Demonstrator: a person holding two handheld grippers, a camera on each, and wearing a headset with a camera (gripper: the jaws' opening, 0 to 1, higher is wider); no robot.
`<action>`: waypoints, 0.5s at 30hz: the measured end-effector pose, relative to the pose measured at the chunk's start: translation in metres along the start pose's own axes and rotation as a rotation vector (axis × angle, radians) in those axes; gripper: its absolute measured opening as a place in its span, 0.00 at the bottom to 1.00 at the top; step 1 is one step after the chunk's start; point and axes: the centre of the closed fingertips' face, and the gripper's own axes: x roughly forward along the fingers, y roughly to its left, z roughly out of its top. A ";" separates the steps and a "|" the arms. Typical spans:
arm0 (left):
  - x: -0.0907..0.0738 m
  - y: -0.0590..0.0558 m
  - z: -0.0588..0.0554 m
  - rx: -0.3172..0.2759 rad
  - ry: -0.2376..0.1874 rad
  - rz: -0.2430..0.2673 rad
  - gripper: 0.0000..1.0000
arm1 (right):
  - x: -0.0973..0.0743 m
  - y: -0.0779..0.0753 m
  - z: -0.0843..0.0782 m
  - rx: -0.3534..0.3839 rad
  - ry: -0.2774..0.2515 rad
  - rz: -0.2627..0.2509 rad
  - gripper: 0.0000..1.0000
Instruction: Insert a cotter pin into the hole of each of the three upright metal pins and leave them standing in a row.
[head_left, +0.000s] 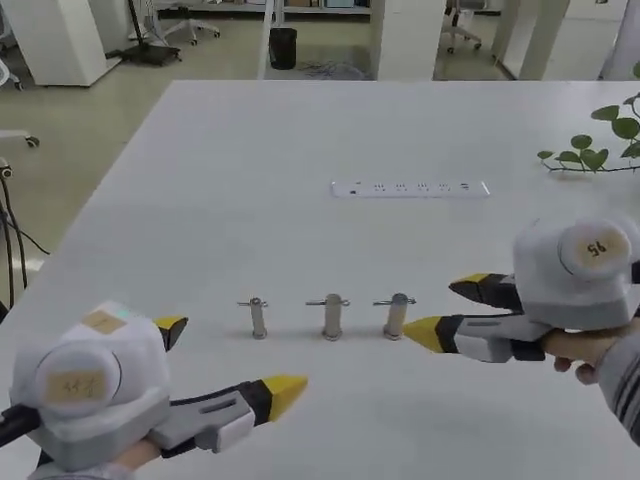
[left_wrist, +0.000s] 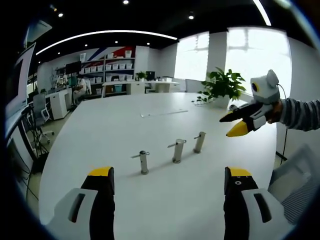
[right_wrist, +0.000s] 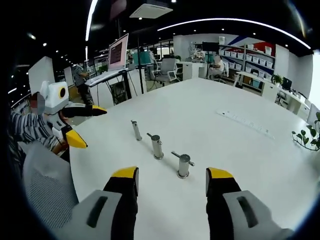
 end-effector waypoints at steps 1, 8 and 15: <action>0.000 0.000 0.000 0.000 0.000 0.001 0.90 | -0.001 0.002 -0.001 0.007 -0.003 -0.002 0.51; -0.006 -0.002 0.000 -0.013 -0.008 0.005 0.90 | -0.009 0.008 -0.002 0.085 -0.081 -0.030 0.55; -0.013 -0.004 -0.003 -0.035 -0.017 0.027 0.90 | -0.014 0.015 -0.005 0.156 -0.135 -0.046 0.61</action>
